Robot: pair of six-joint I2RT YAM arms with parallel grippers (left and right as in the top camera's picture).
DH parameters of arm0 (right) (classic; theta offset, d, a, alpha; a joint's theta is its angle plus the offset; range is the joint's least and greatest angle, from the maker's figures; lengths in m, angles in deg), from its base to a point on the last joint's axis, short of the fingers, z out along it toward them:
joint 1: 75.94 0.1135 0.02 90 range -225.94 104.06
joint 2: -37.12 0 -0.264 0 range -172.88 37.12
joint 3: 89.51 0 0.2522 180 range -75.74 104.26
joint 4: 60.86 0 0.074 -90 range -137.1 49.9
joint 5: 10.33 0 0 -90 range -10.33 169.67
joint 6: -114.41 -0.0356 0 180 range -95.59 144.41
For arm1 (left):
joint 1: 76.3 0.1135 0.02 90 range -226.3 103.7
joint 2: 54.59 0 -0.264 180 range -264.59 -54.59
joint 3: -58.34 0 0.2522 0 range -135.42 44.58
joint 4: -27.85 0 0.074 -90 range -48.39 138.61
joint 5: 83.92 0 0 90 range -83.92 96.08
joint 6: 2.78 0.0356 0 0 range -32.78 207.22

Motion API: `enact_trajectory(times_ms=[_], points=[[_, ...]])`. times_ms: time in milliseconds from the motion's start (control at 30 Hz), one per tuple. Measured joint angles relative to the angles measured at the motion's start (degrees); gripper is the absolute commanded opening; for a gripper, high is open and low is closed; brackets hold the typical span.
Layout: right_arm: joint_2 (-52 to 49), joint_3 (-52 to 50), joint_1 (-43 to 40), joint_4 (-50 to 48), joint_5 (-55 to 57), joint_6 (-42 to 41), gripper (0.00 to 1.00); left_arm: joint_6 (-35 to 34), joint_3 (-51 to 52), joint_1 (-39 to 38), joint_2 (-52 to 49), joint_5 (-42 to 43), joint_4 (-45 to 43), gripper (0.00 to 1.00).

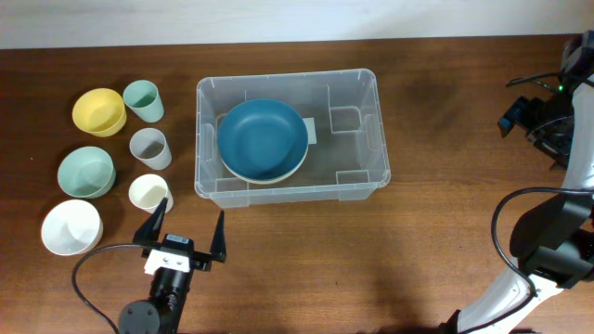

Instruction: Pack container

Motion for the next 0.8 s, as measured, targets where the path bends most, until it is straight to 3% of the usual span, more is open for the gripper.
enact_trajectory(times_ms=[167,333,400,633,800], points=[[0.0,-0.04,0.0,-0.07,0.0,0.0,0.99,1.25,-11.56,2.4,-7.06,2.8,12.48,1.0],[0.0,-0.17,0.0,-0.13,0.02,-0.15,0.99,9.55,-42.47,6.75,-28.57,12.94,30.23,1.0],[0.0,-0.17,0.0,-0.13,-0.02,-0.13,0.99,11.17,-49.77,6.8,-33.27,14.67,33.79,1.0],[0.0,-0.2,0.0,-0.13,0.02,-0.13,0.99,5.25,-73.02,10.54,-47.65,-0.92,59.45,1.0],[0.0,-0.2,0.0,-0.17,0.0,-0.17,0.99,3.78,-80.15,12.92,-56.65,-3.54,63.28,1.0]])
